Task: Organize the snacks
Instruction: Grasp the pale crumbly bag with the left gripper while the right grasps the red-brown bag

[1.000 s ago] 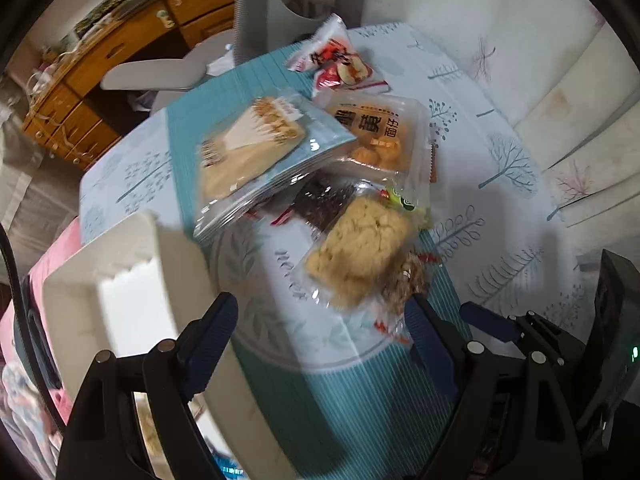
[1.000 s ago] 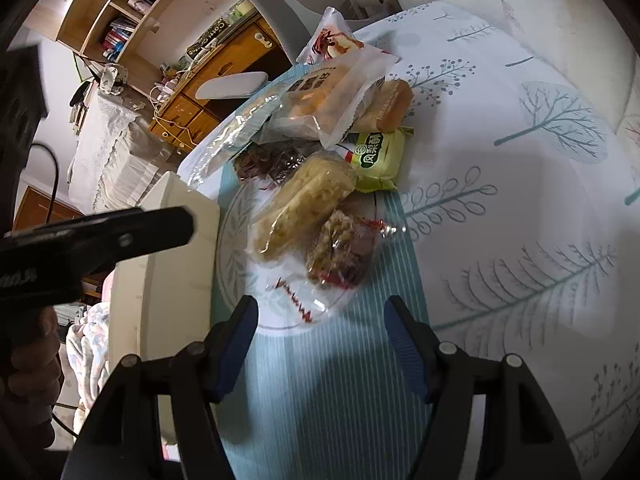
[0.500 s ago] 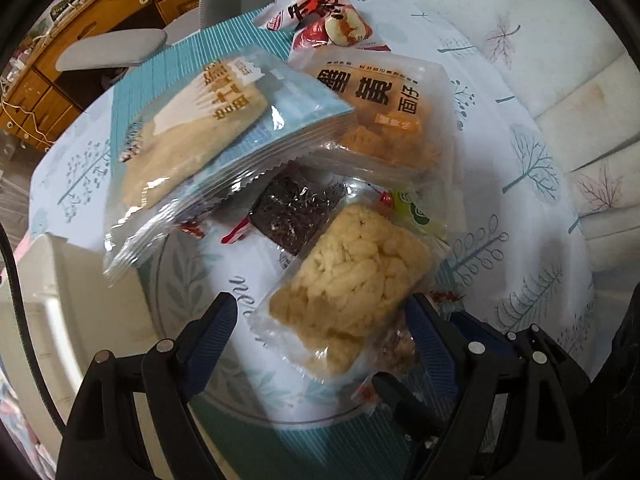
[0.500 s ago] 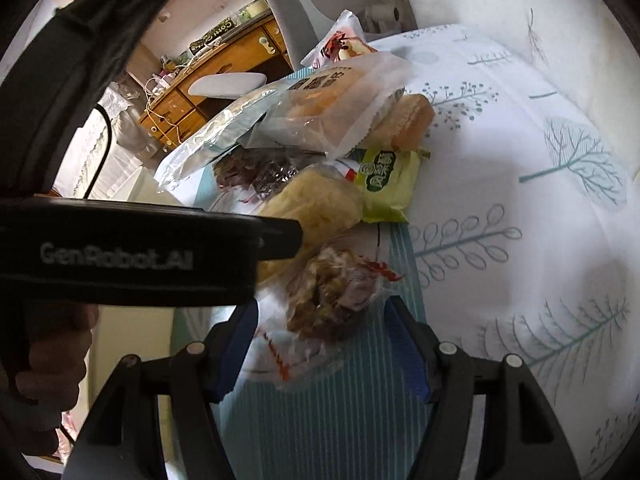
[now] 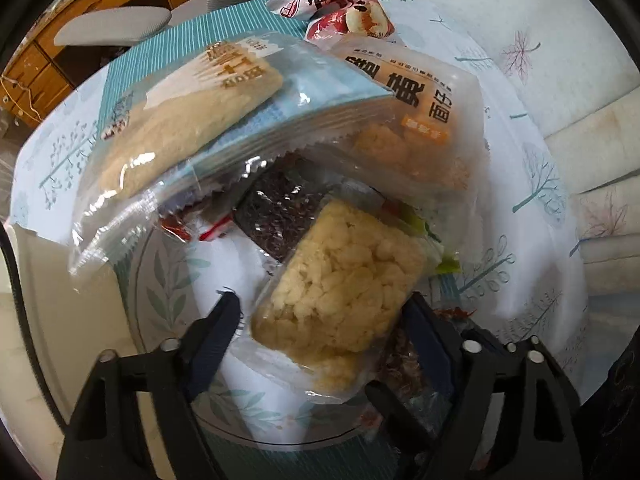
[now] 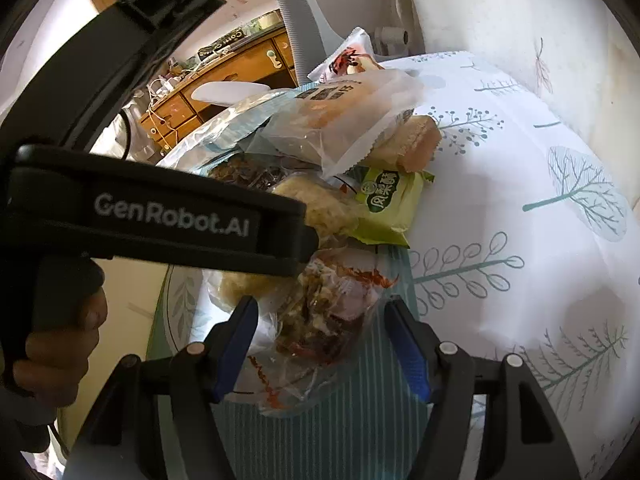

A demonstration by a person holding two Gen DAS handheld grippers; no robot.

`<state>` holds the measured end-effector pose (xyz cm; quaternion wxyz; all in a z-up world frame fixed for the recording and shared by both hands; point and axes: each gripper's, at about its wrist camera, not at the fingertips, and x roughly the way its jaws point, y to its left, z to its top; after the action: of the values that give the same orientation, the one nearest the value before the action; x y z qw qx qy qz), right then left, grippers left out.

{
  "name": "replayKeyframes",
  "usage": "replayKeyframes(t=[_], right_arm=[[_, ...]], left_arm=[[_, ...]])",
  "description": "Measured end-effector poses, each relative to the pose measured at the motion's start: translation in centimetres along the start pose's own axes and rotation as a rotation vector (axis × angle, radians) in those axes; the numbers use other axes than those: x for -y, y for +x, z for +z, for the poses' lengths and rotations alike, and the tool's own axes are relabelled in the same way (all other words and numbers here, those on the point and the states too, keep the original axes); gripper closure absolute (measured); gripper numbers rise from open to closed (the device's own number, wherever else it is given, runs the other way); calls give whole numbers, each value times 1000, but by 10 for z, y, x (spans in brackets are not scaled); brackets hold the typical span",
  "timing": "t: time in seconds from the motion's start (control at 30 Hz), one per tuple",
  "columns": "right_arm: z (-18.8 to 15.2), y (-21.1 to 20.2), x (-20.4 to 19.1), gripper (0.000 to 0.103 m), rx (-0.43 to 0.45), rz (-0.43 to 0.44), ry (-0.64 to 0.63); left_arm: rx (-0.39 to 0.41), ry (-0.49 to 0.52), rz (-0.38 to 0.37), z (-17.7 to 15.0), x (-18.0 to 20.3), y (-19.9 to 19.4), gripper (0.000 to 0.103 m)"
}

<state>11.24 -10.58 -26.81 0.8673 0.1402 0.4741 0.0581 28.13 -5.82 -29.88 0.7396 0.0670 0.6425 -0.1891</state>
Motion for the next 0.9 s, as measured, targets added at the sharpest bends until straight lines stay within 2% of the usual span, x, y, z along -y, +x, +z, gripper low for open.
replayKeyframes(t=[0.07,0.17,0.37,0.43,0.47,0.5,0.53,0.9], right_arm=[[1,2,-5,37,-3,-14,-27],[1,2,-5,43,-5,-35,-40],[0,0,0,45,-6,-16,-48],[-2,-1,0,46,-11,-16,-47],[-3,-2,0,47,-13,-17,-46],[-4,-3,0,54,-16,-24,-47],[-4,-4,0,55,-25,-23,-43],[-28,-26,1,56,-112,-46,27]], left_arm=[[3,-6,5,0,-2,0,27],[8,-6,8,0,-5,0,29],[7,-27,12,-7,-1,-3,30],[4,-31,11,-10,2,-6,34],[2,-33,13,-12,2,-7,35],[0,-30,17,-14,3,-8,39],[0,-26,22,-14,5,-9,40],[-27,-52,9,-41,8,-35,44]])
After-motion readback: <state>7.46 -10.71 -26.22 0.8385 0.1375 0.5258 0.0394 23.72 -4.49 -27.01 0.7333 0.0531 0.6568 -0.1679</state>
